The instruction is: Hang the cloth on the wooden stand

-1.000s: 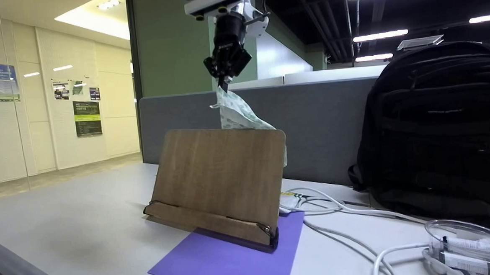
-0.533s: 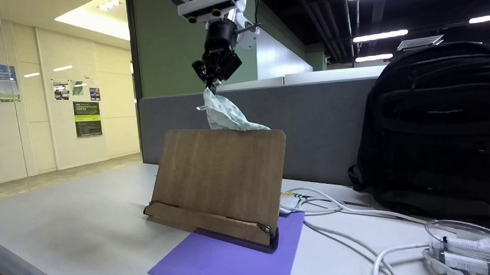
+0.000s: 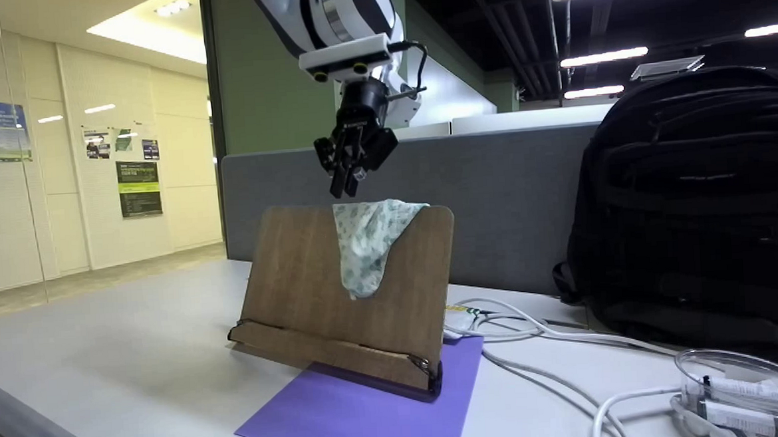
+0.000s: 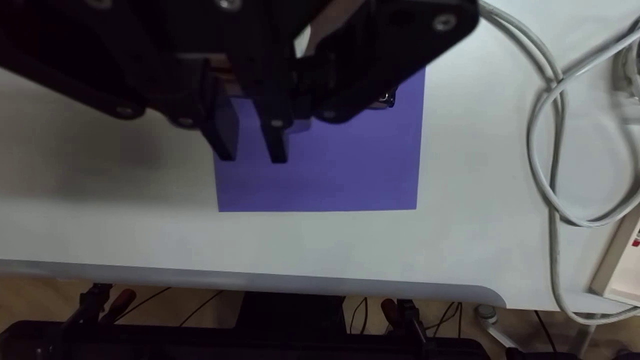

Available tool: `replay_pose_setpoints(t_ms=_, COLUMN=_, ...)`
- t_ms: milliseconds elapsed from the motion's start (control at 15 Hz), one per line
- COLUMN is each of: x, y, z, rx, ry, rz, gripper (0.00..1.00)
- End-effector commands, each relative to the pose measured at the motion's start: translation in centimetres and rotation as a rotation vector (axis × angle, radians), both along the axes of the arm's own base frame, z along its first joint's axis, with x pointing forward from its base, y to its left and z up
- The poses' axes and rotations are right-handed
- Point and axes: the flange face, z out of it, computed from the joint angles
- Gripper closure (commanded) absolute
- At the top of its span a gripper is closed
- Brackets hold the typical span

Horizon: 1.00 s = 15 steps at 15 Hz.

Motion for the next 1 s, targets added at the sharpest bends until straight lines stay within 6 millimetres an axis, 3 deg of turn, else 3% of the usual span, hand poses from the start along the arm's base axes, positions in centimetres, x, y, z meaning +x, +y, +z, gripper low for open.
replay_pose_setpoints(t_ms=0, x=0.2, y=-0.8, z=0.2, rx=-0.023, ry=-0.011, rz=0.008, gripper=0.46)
replay_pose_setpoints(t_ms=467, x=0.4, y=-1.9, z=1.5, rx=-0.118, ry=-0.146, rz=0.047, gripper=0.02)
replay_pose_setpoints(t_ms=733, x=0.6, y=-3.4, z=2.2, rx=-0.214, ry=-0.352, rz=0.057, gripper=0.00)
replay_pose_setpoints(t_ms=933, x=-0.5, y=-4.6, z=2.8, rx=-0.212, ry=-0.488, rz=0.020, gripper=0.00)
